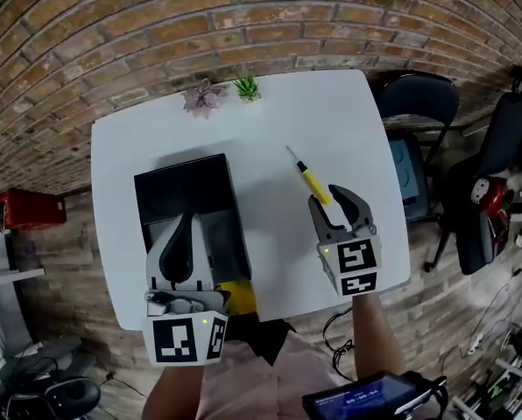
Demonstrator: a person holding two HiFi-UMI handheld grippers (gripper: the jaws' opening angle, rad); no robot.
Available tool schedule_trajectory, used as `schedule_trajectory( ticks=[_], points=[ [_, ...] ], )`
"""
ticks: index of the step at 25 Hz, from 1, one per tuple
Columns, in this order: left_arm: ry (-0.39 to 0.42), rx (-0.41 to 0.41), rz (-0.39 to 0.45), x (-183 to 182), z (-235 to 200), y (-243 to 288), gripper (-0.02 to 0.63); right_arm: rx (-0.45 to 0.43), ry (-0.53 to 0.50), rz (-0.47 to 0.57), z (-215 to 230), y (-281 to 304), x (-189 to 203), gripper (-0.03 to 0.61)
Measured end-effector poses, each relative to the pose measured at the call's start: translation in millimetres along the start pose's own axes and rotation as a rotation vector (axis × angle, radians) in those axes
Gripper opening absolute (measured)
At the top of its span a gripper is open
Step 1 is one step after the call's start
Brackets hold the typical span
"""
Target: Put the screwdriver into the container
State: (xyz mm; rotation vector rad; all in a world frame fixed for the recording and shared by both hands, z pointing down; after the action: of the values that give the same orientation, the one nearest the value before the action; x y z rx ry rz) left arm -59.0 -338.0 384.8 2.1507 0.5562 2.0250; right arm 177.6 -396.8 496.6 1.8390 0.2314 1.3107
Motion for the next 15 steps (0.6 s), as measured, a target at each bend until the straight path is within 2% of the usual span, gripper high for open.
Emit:
schedule_trajectory(
  ticks=[7,15],
  points=[
    [-0.034,-0.004,-0.095,28.7,-9.2,31.7,0.014,-0.012,0.011,-0.123,12.1,42.3,38.0,0.163],
    [-0.049,-0.013,-0.12,40.2,-11.9,46.1,0.014,-0.048,0.033,-0.164,17.1,58.0,52.0,0.16]
  ],
)
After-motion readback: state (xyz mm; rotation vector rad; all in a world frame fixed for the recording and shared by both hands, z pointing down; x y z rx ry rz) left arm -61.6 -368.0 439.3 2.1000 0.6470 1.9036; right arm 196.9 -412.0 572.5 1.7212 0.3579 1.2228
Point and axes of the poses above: the fingertips, and each gripper's own axes: y forward along the fingers, z to its right, x out of its underside, the point moved 5 cm from there along -y, backward along the fingers, and after that the axes turned 10 degrees about -z, right-handed, at the moved point
